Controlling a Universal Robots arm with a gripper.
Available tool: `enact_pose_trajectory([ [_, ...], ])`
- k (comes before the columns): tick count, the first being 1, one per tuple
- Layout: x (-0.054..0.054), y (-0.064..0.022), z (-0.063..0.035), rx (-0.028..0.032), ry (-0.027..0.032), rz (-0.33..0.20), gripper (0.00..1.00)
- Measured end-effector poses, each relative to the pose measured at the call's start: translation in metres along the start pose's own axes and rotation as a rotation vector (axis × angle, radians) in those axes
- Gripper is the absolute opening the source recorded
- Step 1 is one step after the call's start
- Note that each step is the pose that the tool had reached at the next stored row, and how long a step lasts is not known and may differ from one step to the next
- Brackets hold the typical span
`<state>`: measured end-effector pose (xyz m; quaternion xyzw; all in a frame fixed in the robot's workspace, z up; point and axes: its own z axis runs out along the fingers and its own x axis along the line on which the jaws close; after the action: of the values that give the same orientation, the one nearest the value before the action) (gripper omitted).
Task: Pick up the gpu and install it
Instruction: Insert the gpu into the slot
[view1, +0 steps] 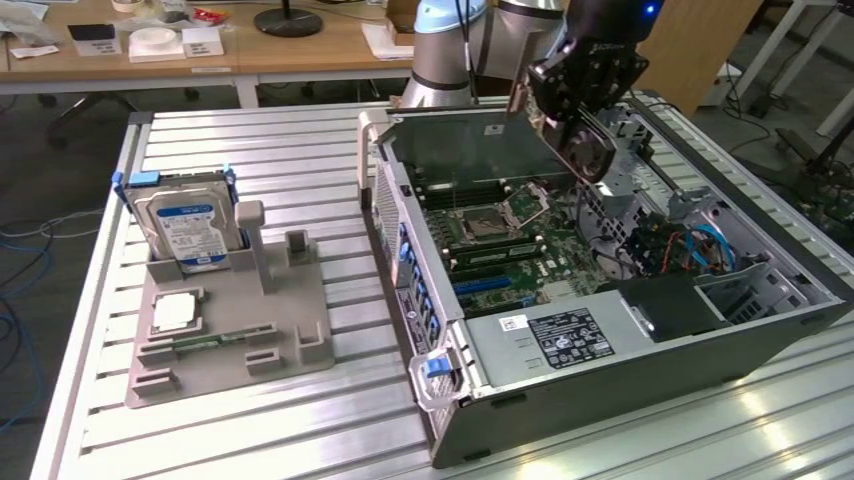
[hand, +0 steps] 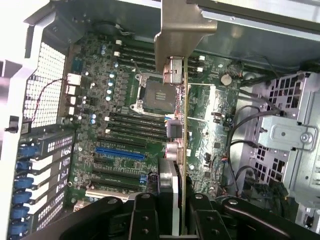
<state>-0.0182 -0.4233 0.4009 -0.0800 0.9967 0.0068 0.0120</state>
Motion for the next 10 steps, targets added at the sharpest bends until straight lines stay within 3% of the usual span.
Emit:
enact_pose_trajectory([
  [10,0.0,0.0,0.0,-0.0024,0.001,-0.09,0.28],
])
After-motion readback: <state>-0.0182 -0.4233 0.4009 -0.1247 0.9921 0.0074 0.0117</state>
